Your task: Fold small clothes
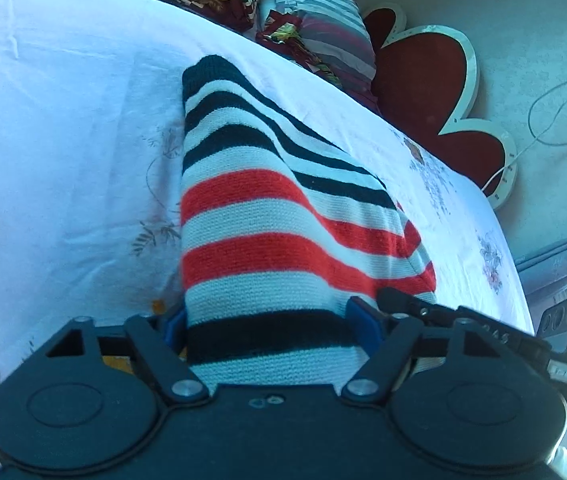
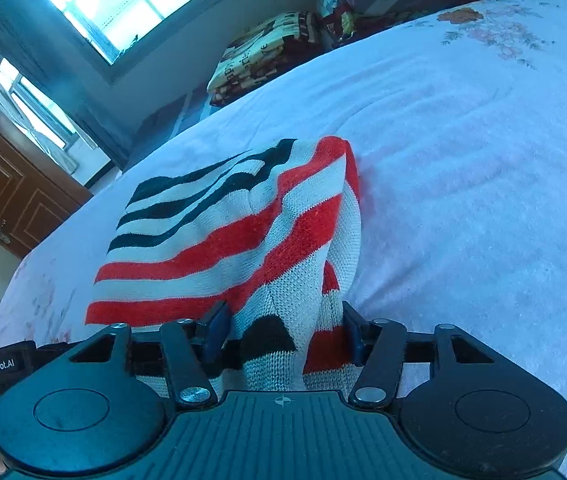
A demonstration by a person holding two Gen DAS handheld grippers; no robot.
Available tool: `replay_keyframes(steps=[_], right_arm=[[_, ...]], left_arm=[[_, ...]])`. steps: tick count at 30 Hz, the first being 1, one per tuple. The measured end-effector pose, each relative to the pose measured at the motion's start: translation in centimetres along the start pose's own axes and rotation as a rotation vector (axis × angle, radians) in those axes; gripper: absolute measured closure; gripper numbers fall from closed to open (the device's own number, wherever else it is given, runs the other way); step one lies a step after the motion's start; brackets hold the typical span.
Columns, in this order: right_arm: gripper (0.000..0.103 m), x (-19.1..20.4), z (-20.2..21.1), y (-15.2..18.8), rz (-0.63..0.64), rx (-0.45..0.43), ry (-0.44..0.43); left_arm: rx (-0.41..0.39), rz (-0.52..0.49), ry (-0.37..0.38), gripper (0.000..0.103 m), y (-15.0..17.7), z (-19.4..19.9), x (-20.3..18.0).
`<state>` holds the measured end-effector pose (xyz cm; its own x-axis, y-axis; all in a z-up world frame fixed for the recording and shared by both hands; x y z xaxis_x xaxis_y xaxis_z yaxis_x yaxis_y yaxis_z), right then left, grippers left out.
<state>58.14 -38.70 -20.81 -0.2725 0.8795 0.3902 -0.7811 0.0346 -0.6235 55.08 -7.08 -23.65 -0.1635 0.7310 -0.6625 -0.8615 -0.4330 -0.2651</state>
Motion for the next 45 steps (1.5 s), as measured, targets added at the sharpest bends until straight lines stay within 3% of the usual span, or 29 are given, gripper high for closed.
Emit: replay_keyframes(steps=[6,12,19,27,35,40,45], right_arm=[[0.066,1.2,0.7,0.3,0.019,-0.034,0.027],[0.068,3.3,2.4,0.1,0.032,-0.077,-0.006],[0.068,10.8,2.7,-0.6,0.091,-0.105,-0.075],[0.068,22.6,-0.4,-0.5,0.124,-0.121,-0.159],[0.068,34.6,-8.3,0.3,0.155,-0.107,-0.228],[0.068,38.7,-13.5,0.6,0.160,-0.093,-0.241],[0.068,40.4,-17.0,1.5,0.172,-0.061,-0.221]], left_arm=[[-0.037,-0.030,0.004,0.042,0.4,0.8,-0.4],[-0.064,-0.064,0.032,0.048,0.4,2.7,-1.3],[-0.130,-0.080,0.050,0.050,-0.4,7.7,-0.3],[-0.226,-0.072,0.028,0.050,-3.0,17.1,6.0],[-0.291,-0.049,-0.045,0.050,-7.4,25.0,14.9],[-0.314,-0.030,-0.071,0.050,-10.5,27.2,20.1],[-0.315,-0.014,-0.091,0.050,-12.3,27.5,24.3]])
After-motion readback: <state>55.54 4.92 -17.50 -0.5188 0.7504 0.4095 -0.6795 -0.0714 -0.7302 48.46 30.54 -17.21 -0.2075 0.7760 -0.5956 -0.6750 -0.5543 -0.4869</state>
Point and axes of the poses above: each gripper's, at about its wrist camera, not at the fingertips, and z roughly against the way its jaws point, x to its left, y to its underside, the point moved 1 cm from there along -z, roughly the way its jaws point, and after that the axes turned 15 degrees about z, right-handed, at the moved point
